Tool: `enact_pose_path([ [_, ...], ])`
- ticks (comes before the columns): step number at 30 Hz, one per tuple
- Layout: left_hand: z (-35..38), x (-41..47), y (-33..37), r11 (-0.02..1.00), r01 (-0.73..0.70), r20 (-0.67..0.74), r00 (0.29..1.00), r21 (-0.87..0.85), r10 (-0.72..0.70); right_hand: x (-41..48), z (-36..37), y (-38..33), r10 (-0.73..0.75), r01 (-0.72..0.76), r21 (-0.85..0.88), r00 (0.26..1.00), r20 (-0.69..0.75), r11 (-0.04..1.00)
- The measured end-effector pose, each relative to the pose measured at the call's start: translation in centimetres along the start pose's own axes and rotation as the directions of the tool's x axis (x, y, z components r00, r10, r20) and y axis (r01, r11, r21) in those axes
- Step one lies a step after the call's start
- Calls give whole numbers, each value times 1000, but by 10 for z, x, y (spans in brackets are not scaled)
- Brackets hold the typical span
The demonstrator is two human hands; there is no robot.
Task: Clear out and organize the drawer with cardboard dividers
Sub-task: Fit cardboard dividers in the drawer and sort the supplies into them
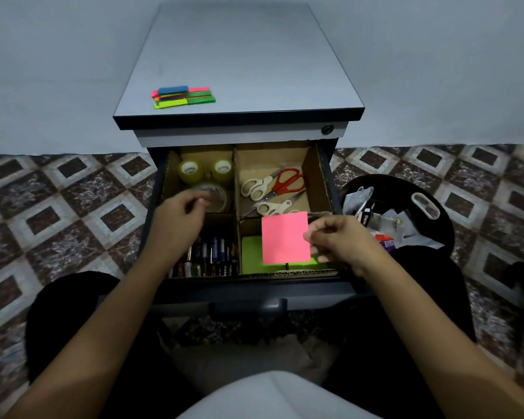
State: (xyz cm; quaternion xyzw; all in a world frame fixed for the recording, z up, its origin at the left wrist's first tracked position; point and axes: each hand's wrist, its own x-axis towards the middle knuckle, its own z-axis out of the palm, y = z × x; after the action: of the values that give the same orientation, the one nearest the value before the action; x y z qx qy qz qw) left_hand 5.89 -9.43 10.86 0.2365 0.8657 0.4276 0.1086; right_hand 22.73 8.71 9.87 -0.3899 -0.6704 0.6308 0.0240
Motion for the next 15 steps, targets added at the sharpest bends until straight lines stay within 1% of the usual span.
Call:
enact_pose_path([
  [3,-14,9,-25,979,-49,-119,990,199,74,7,12,5,11,-8,-110,1000,26,994],
  [4,-17,11,-32,971,-51,-139,987,236,86,10,16,7,15,-10,-140,999,31,990],
  [6,-20,16,-47,963,-21,-163,984,268,67,17,24,11,20,-14,-209,1000,24,978],
  [9,-19,18,-62,970,69,-144,989,234,-35,25,33,14,6,-15,-347,1000,-26,938],
  [11,-17,20,-65,975,122,-108,989,185,-103,25,37,12,-30,-4,-482,998,-63,876],
  [13,-15,22,-66,979,137,-83,989,152,-126,23,39,11,-83,18,-580,993,-85,814],
  [15,-14,22,-66,981,145,-70,988,132,-137,23,42,12,-111,31,-619,990,-91,785],
])
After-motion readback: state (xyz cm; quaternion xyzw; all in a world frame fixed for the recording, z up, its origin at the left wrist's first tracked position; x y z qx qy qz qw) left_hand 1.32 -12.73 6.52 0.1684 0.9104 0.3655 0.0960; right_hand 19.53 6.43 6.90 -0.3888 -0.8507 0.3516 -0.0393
